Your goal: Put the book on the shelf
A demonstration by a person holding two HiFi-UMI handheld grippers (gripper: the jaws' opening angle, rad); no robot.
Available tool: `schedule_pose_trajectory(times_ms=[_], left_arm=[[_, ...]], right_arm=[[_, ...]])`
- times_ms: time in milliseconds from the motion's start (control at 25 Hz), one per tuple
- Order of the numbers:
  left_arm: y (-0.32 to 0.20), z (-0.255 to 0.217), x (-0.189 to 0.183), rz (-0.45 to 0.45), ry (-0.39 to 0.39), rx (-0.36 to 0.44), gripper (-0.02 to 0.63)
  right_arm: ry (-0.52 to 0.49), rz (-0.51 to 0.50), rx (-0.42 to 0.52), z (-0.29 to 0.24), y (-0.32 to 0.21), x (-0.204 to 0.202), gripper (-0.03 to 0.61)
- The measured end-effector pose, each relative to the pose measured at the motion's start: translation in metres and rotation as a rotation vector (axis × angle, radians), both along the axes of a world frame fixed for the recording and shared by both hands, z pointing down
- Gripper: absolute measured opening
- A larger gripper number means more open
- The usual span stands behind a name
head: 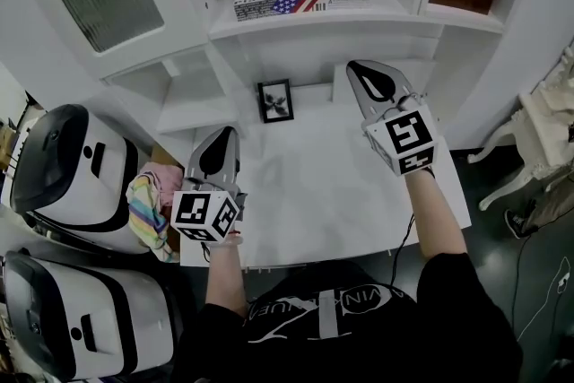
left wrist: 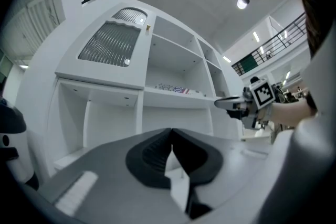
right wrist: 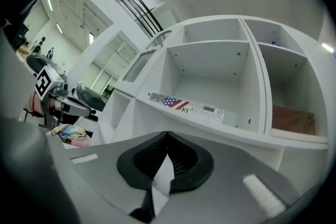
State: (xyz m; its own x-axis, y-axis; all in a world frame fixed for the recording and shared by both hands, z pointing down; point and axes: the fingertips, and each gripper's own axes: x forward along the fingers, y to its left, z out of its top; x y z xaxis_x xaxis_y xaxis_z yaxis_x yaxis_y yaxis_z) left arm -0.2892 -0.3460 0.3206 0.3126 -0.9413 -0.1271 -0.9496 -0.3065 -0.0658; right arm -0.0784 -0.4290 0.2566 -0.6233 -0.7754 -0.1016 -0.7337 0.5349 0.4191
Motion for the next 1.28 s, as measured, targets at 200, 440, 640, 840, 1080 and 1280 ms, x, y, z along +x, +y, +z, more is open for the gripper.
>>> schedule_pose_trajectory(times_ms=[200, 440, 640, 840, 1080, 1280], left_arm=[[0.001, 0.003, -0.002, -0.026, -0.017, 0.003, 0.0], [0.003, 0.008, -0.004, -0.05, -0.025, 0.007, 0.0], [0.005, 0.015, -0.002, -0.056, -0.003, -0.001, 0.0], [0.008, 0.024, -0.001, -0.055, 0.011, -0.019, 0.0], [0.012, 0.036, -0.002, -0.06, 0.006, -0.032, 0.0], [0.019, 0.045, -0.003, -0.068, 0.005, -0.037, 0.0]], right_arm=[[-0.092, -0.025, -0.063, 0.015, 0.009, 0.007, 0.005], [-0.183, -0.054, -0.119, 0.033, 0.018, 0.012, 0.005], [-0.267, -0.068, -0.151, 0.041, 0.025, 0.019, 0.005], [-0.302, -0.051, -0.177, 0.054, 0.029, 0.027, 0.006], [-0.308, -0.049, -0.206, 0.072, 0.032, 0.036, 0.005], [-0.304, -0.056, -0.224, 0.085, 0.038, 0.04, 0.005]])
